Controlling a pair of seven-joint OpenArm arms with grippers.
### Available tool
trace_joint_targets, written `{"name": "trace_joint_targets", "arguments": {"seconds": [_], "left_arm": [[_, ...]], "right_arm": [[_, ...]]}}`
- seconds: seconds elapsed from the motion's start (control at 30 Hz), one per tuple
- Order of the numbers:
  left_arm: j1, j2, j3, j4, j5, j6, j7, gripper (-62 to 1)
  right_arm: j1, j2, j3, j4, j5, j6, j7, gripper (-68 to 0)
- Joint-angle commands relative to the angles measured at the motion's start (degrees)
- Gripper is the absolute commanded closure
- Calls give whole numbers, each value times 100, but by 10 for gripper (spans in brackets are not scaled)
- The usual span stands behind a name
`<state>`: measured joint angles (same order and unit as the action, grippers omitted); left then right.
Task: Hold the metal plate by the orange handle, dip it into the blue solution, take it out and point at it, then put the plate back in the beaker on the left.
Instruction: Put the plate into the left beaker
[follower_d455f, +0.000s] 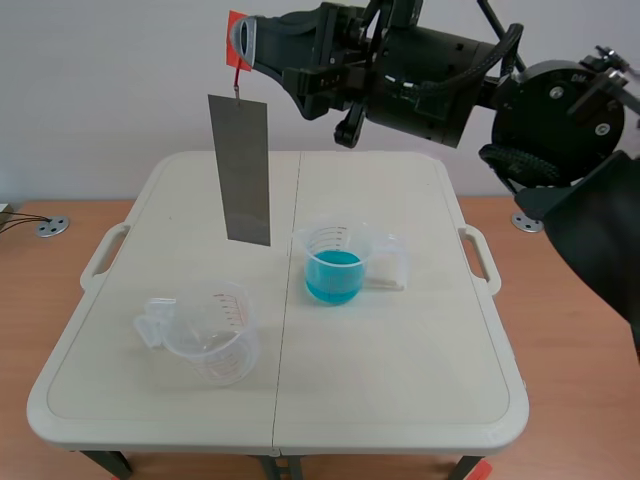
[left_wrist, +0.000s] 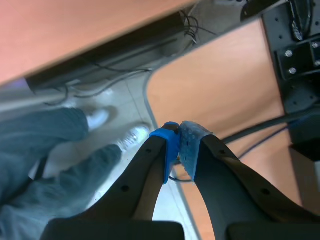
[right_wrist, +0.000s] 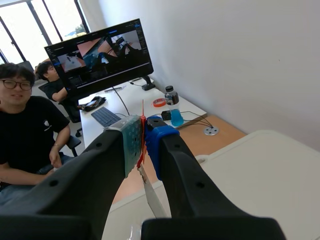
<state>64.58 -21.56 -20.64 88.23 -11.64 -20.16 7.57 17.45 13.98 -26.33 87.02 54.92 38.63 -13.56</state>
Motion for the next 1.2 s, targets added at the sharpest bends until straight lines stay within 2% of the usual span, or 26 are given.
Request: {"name": "trace_joint_targets", "arguments": {"seconds": [0.0, 0.23, 0.57, 0.9, 1.17], "left_arm": [[125, 168, 17, 28, 85, -17, -26, -18], [243, 662, 273, 17, 579, -13, -22, -18], [192, 673, 789, 17, 1139, -13, -24, -18], [192, 629, 789, 17, 1141, -13, -37, -18], [192, 629, 789, 17, 1145, -13, -63, -18]], "right_arm": [[173, -105, -50, 133, 94, 17, 125, -15], [173, -245, -426, 133, 83, -2, 131, -15], [157, -369, -890, 133, 57, -103, 188, -15], [122, -415, -1174, 133, -70, -177, 212, -15], [-140, -417, -1189, 131, -227, -247, 339, -15]]}}
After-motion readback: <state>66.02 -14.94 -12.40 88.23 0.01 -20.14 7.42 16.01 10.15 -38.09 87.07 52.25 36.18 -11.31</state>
